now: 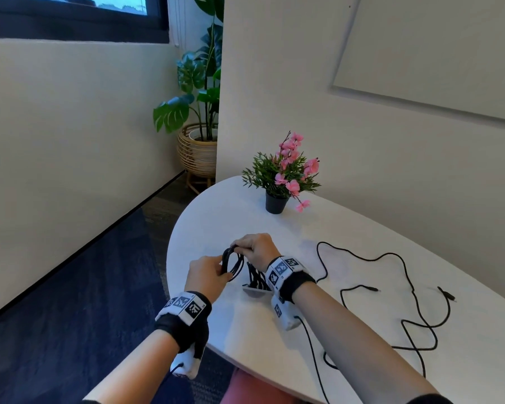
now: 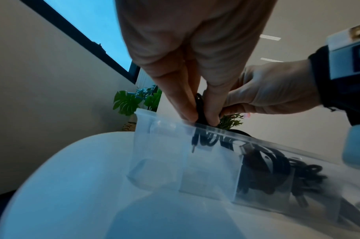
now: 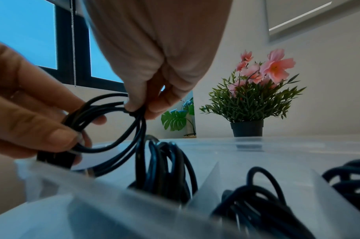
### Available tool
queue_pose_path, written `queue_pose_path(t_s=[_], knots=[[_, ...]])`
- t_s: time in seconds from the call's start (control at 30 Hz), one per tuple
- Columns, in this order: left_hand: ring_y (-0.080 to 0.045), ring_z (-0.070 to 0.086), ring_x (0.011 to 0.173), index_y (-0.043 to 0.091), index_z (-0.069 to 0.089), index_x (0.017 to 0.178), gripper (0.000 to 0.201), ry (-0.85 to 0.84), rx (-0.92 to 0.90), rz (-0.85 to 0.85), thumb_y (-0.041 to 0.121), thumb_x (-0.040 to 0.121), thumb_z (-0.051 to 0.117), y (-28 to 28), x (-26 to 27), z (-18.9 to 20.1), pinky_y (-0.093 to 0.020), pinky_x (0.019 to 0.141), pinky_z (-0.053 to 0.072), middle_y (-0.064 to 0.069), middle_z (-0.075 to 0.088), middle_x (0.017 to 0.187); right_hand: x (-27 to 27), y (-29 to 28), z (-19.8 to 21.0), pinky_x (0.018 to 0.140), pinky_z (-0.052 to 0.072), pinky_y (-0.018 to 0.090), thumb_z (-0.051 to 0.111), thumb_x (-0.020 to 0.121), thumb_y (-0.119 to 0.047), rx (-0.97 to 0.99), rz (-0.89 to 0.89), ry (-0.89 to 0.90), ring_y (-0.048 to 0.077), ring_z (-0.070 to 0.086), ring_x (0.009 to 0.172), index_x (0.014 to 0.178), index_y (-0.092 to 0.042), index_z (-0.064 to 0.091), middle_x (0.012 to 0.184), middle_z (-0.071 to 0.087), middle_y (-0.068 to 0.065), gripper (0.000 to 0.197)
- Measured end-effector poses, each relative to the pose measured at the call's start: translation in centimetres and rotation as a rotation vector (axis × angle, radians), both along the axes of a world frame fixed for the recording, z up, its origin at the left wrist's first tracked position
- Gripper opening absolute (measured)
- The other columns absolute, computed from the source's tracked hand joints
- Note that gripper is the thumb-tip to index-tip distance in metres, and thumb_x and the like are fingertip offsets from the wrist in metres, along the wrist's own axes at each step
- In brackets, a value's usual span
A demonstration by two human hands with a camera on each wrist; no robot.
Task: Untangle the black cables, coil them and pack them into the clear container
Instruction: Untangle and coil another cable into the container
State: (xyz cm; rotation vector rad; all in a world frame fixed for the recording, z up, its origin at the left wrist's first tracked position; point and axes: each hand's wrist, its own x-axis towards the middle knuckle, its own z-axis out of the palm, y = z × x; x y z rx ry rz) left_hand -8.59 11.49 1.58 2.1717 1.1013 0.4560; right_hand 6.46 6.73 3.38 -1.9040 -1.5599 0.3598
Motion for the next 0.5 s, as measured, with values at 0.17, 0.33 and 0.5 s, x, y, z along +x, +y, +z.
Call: queue_pose_path(t_s=[0.17,0.33,0.5], knots=[[-0.019,0.066,0.069,0.012,0.073,0.089,0.023,0.076,-0.026,-0.027,0.029,0.091,0.056,0.1,-0.1,-0.4,-0.032,0.071,0.055,-0.006,0.069,0.074,0.5,0.1,-0.2,0.085,0.05,0.029,0.066,0.084,-0.007,-0.166,0.069,-0.066,0.024,0.065,0.089,0.1,-0.005,0.074,0.094,0.072,0.014,0.018],[-0.02,0.065,0.076,0.024,0.074,0.087,0.02,0.346,0.074,-0.014,0.04,0.083,0.063,-0.3,0.5,0.3,-0.025,0.064,0.047,0.0,0.068,0.079,0.7,0.3,-0.3,0.076,0.044,0.012,0.071,0.079,-0.004,-0.248,0.07,-0.085,0.021,0.06,0.087,0.096,0.0,0.074,0.097,0.064,0.009,0.018],[-0.016,0.058,0.109,0.028,0.058,0.124,0.049,0.368,0.099,-0.036,0.051,0.081,0.065,0.7,0.9,-0.6,-0.03,0.086,0.047,0.003,0.058,0.123,0.7,1.2,0.2,0.072,0.041,0.007,0.074,0.077,-0.007,-0.343,0.053,-0.102,0.024,0.061,0.091,0.099,0.001,0.073,0.099,0.064,0.013,0.023]])
